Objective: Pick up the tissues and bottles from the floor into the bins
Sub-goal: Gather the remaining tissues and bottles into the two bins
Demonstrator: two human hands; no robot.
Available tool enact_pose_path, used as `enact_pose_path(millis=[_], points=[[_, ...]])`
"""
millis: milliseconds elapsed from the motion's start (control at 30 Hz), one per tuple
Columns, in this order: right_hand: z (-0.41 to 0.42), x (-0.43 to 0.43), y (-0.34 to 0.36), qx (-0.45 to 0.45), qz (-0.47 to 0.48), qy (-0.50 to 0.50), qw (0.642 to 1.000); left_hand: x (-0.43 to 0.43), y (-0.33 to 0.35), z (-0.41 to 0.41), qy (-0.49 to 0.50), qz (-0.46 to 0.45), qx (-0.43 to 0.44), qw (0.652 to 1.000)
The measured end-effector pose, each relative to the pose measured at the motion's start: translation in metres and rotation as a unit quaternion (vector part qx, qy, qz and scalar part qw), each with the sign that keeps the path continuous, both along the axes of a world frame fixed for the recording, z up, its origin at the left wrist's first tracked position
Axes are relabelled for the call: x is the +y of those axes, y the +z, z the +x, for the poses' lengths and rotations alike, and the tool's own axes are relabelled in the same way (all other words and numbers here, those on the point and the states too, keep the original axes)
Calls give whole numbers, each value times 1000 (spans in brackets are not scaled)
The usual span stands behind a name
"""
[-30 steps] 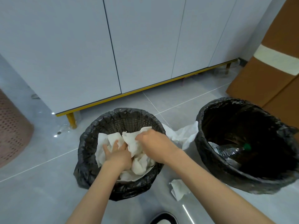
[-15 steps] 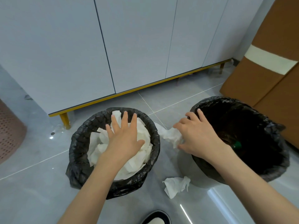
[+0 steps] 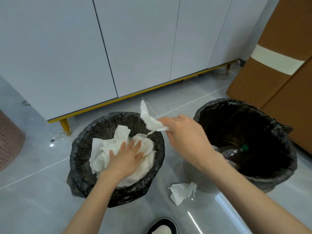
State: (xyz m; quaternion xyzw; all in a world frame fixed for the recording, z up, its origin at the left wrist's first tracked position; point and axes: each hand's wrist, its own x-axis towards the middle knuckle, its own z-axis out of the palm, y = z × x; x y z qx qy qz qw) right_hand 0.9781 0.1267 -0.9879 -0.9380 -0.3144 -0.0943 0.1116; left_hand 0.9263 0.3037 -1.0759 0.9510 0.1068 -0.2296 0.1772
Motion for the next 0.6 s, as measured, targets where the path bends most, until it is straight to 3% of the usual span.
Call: enact_pose_path(millis=[167, 267, 333, 467, 600], points=[[-10, 50, -32, 62, -49, 53, 995, 19, 30, -3, 94, 4, -204, 974], [-11, 61, -46, 139, -116, 72, 981, 30, 36, -6, 187, -17, -255, 949], [-9, 58, -43, 191, -102, 82, 973, 28, 42, -9, 208, -28, -282, 936], [-10, 33, -20, 248, 42, 66, 966, 5, 55, -9, 121, -32, -359, 925], [-32, -3, -25, 291, 75, 26, 953, -17, 41, 0, 38, -8, -266, 963]])
